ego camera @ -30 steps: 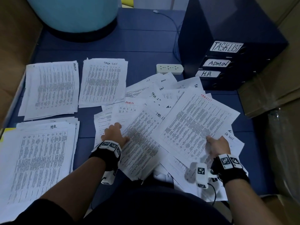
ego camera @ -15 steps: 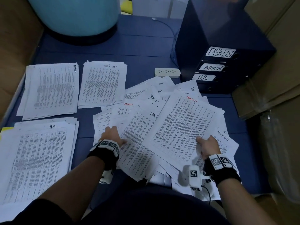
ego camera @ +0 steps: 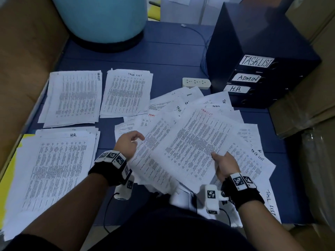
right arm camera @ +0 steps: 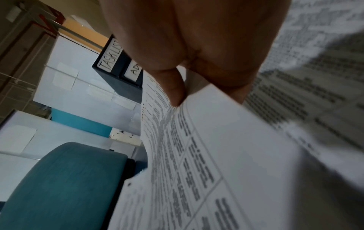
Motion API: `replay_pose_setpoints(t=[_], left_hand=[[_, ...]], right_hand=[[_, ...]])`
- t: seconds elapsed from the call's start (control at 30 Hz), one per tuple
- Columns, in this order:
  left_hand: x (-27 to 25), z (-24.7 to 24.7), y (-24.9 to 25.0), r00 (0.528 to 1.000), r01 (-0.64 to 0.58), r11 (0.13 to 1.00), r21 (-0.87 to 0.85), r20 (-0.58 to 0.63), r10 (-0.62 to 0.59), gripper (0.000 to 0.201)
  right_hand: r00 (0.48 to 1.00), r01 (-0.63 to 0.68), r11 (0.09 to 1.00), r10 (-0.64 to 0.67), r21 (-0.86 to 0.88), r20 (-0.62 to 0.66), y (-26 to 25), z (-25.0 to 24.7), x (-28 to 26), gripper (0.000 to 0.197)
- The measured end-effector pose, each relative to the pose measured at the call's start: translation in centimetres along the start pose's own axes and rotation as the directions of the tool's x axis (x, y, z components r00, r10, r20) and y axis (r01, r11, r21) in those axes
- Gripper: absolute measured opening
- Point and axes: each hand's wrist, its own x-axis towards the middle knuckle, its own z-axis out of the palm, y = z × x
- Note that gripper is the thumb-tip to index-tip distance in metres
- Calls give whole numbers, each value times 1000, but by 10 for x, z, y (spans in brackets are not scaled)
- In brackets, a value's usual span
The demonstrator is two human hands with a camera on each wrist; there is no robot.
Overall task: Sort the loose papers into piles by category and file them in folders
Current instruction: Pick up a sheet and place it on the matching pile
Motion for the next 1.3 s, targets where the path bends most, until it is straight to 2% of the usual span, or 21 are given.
replay_pose_setpoints(t=[0.07, 0.1, 0.17, 0.23, 0.3, 0.37, 0.43, 0.53, 0.57, 0.67, 0.77, 0.8, 0.83, 0.9, 0.97, 1.0, 1.07, 1.17, 1.23, 1.3], left_hand=[[-6, -3, 4, 999, -11, 999, -32, -48, 10, 41], [-8, -6, 5, 997, -6, 999, -43, -81, 3, 42], [-13, -13, 4, 996, 0, 996, -85, -88, -8, 41], [-19, -17, 5, 999, -14, 996, -94, -45, 10, 33], [-25, -17, 5, 999, -33, 994, -106, -41, 29, 15], [-31, -16, 8, 998, -34, 993, -109, -51, 29, 3], [-36, -13, 11, 994, -76, 996, -54, -78, 71, 13], [-42, -21, 25, 979, -183, 981, -60, -104, 176, 25], [-44, -26, 30, 973, -219, 971, -95, -96, 210, 28], [-47, -44, 39, 961, -277, 912, -303, -100, 259, 42], [-44, -64, 36, 962, -259, 864, -431, -190, 194, 55], [-42, -71, 33, 962, -245, 870, -427, -219, 164, 54], [-39, -78, 30, 963, -220, 893, -393, -231, 136, 53], [-30, -87, 17, 974, -161, 962, -220, -196, 118, 49], [-17, -90, 1, 979, -90, 995, -53, -186, 79, 47], [-9, -90, -7, 974, -61, 998, -36, -220, 52, 48], [6, -94, -16, 953, -16, 996, -89, -303, -12, 49], [27, -103, -17, 935, -16, 968, -249, -347, -74, 31], [40, -110, -19, 941, -16, 933, -360, -322, -108, 28], [52, -114, -27, 946, -11, 862, -507, -285, -156, 34]], right_hand=[[999, -37, 998, 35, 52, 34, 5, 11, 0, 59], [995, -39, 997, 33, 63, 99, 1, 17, -2, 45], [993, -13, 999, 9, 32, 115, -4, 27, -5, 25], [989, 34, 999, -30, -23, 147, -7, 35, -9, 25], [980, 51, 996, -37, -69, 194, -6, 47, -9, 39], [968, 44, 996, -24, -74, 249, 18, 59, 19, 53], [967, 32, 999, -21, -37, 254, 29, 69, 33, 63], [967, 28, 998, -43, 64, 250, 10, 78, 12, 89], [964, 16, 996, -38, 87, 263, -1, 80, -2, 93], [951, -36, 974, -35, 222, 308, -34, 93, -51, 79], [875, -88, 936, -91, 341, 476, -45, 108, -65, 54], [870, -78, 938, -102, 338, 482, -47, 113, -64, 51], [880, -29, 952, -119, 303, 460, -54, 117, -64, 49], [906, 174, 972, -222, 160, 360, -66, 127, -58, 38], [885, 311, 946, -322, 88, 338, -81, 137, -54, 28], [869, 345, 936, -346, 69, 354, -89, 141, -52, 28], [859, 329, 943, -317, 42, 402, -95, 153, -46, 33], [866, 203, 979, -189, 20, 464, -103, 170, -37, 29], [878, 234, 972, -206, -13, 431, -116, 184, -33, 20], [898, 290, 957, -261, -30, 356, -133, 200, -22, 15]])
